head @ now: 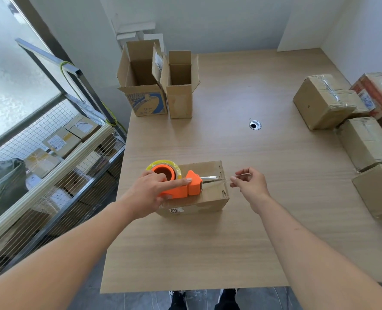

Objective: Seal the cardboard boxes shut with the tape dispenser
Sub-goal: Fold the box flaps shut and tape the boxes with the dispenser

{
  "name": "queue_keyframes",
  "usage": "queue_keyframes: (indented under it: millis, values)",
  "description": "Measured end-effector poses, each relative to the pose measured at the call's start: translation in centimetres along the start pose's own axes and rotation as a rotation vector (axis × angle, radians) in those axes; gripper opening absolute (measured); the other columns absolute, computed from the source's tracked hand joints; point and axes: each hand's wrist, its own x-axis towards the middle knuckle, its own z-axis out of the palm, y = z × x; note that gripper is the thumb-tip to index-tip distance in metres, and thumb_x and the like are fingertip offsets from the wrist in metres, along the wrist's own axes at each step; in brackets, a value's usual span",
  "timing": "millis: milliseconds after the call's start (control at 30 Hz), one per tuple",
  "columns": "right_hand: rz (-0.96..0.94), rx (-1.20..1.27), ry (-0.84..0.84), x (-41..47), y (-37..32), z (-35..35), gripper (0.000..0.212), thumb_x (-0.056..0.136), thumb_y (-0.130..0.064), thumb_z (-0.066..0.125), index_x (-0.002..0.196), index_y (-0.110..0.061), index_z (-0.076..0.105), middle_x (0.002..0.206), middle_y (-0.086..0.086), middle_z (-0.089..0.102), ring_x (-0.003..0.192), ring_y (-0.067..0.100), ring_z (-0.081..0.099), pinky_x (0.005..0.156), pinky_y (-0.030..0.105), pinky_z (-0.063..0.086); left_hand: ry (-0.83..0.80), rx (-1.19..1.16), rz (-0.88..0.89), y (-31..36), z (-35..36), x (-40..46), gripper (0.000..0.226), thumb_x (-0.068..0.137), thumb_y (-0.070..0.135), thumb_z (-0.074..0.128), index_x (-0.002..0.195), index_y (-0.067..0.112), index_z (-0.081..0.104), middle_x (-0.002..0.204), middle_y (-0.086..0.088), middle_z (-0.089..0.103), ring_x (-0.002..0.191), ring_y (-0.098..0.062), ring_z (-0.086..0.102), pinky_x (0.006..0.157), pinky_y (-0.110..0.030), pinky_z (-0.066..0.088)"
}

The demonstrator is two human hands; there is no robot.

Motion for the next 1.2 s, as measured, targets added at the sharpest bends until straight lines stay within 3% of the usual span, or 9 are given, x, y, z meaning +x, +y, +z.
queue_keyframes:
  millis: [300,433,533,633,733,867,967,1100,1200]
  values:
    - [0.186,-0.002,-0.006,0.1,0.5,1.4,0.022,0.081,-0.019,0.087,0.093,-0.013,0.069,0.092,0.007,0.072,0.077,0.021,0.068,0.066,0.034,0.057,0.006,0.017,-0.005,0.2,0.0,0.0,0.081,0.095,0.030,0.068,0.150,0.064,0.018,0.085,0.009,0.050,0.079,-0.016,0.048,0.096,-0.031,0.031]
    - [-0.013,-0.129,0.154,-1.0,-0.4,2.0,0.016,0.075,-0.008,0.082,0.083,-0.017,0.072,0.078,0.002,0.072,0.069,0.018,0.068,0.075,0.036,0.061,-0.001,0.021,-0.005,0.1,-0.1,0.1,0.083,0.095,0.030,0.067,0.148,0.066,0.015,0.085,0.009,0.050,0.080,-0.017,0.049,0.095,-0.028,0.028]
    - [-0.072,-0.215,0.208,-2.3,-1.6,2.9,0.004,0.083,-0.025,0.071,0.083,-0.022,0.073,0.075,-0.007,0.071,0.078,0.019,0.069,0.072,0.031,0.054,-0.003,0.026,0.001,0.2,-0.1,0.1,0.084,0.094,0.030,0.068,0.149,0.065,0.014,0.083,0.009,0.049,0.079,-0.015,0.048,0.095,-0.027,0.028]
    - [-0.060,-0.301,0.255,-3.6,-1.8,4.5,0.025,0.089,-0.046,0.064,0.086,-0.023,0.074,0.077,-0.009,0.069,0.088,0.022,0.062,0.072,0.032,0.049,0.016,0.008,0.002,0.5,0.0,0.1,0.088,0.093,0.029,0.070,0.148,0.066,0.012,0.083,0.007,0.049,0.077,-0.016,0.047,0.093,-0.028,0.028]
    - [-0.046,-0.311,0.317,-4.5,-0.9,6.7,0.029,0.093,-0.047,0.066,0.099,-0.020,0.076,0.092,0.002,0.073,0.102,0.032,0.064,0.082,0.037,0.052,0.019,0.001,0.010,0.8,-0.1,0.2,0.088,0.094,0.028,0.068,0.148,0.067,0.011,0.081,0.006,0.048,0.076,-0.017,0.046,0.094,-0.033,0.034]
    - [0.082,-0.174,0.397,-5.2,-0.2,8.7,0.049,0.102,-0.049,0.054,0.139,-0.019,0.061,0.135,0.006,0.066,0.130,0.031,0.054,0.102,0.035,0.042,-0.011,0.036,0.001,1.2,-0.5,0.0,0.077,0.097,0.031,0.062,0.150,0.063,0.016,0.082,0.005,0.047,0.077,-0.018,0.046,0.095,-0.037,0.039]
    - [0.043,-0.159,0.397,-5.1,0.3,9.4,0.049,0.104,-0.050,0.048,0.142,-0.020,0.058,0.138,0.005,0.064,0.130,0.030,0.054,0.100,0.033,0.040,-0.103,0.022,0.024,1.2,-2.3,0.4,0.068,0.101,0.032,0.056,0.151,0.061,0.019,0.085,0.000,0.049,0.079,-0.020,0.045,0.091,-0.034,0.037]
    - [0.034,-0.187,0.410,-4.9,0.5,9.6,0.047,0.104,-0.051,0.047,0.135,-0.018,0.061,0.130,0.007,0.067,0.122,0.033,0.057,0.094,0.035,0.042,-0.243,-0.059,0.003,0.7,-5.1,0.8,0.075,0.100,0.030,0.057,0.148,0.067,0.013,0.099,0.001,0.055,0.087,-0.019,0.049,0.082,-0.034,0.041]
    - [0.024,-0.212,0.397,-5.0,0.5,9.4,0.047,0.103,-0.051,0.049,0.135,-0.019,0.062,0.128,0.009,0.068,0.121,0.034,0.057,0.094,0.036,0.044,-0.331,-0.124,-0.063,-0.8,-6.7,0.3,0.079,0.098,0.027,0.061,0.146,0.070,0.014,0.128,0.002,0.057,0.106,-0.026,0.055,0.088,-0.043,0.048]
